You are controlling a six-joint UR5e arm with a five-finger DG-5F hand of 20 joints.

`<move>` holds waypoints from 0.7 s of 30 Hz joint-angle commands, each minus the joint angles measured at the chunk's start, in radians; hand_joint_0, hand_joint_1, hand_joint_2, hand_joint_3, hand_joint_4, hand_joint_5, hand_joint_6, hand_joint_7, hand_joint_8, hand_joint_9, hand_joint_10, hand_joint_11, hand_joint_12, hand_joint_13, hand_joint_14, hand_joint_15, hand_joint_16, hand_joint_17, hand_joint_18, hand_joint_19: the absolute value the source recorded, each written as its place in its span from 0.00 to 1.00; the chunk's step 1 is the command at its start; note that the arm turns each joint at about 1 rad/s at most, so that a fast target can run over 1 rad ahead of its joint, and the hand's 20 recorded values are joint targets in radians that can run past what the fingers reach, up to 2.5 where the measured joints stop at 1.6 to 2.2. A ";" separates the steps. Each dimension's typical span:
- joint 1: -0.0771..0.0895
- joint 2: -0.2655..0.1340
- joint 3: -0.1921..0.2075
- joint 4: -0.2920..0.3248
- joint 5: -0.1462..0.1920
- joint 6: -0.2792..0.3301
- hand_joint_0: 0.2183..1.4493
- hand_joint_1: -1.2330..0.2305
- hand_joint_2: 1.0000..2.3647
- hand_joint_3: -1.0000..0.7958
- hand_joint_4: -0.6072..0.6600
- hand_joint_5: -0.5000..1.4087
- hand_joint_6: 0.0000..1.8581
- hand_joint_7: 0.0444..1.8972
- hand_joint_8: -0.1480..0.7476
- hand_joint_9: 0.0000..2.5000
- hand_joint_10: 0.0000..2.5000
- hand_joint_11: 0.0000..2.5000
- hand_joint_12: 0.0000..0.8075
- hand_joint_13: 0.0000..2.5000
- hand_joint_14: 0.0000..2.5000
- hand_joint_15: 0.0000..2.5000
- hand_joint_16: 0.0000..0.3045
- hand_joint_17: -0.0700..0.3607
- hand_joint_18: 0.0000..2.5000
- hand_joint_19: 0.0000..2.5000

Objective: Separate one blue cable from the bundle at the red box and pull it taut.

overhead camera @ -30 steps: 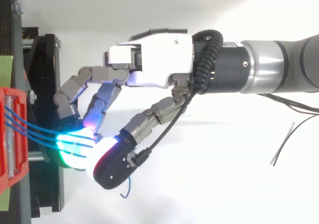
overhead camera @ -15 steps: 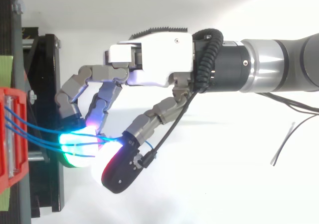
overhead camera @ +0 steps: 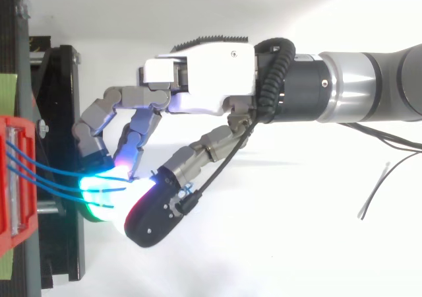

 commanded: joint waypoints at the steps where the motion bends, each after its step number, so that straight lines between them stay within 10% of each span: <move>1: 0.000 0.000 0.000 -0.001 0.000 0.000 0.39 0.25 0.01 0.33 0.49 0.17 0.49 0.62 0.51 0.42 0.01 0.44 0.40 0.39 0.01 0.26 0.12 0.36 0.33 0.21; 21: 0.000 0.000 0.000 -0.001 0.000 -0.002 0.28 0.17 0.00 0.28 0.56 0.16 0.50 0.57 0.50 0.40 0.01 0.44 0.39 0.38 0.01 0.27 0.13 0.36 0.33 0.20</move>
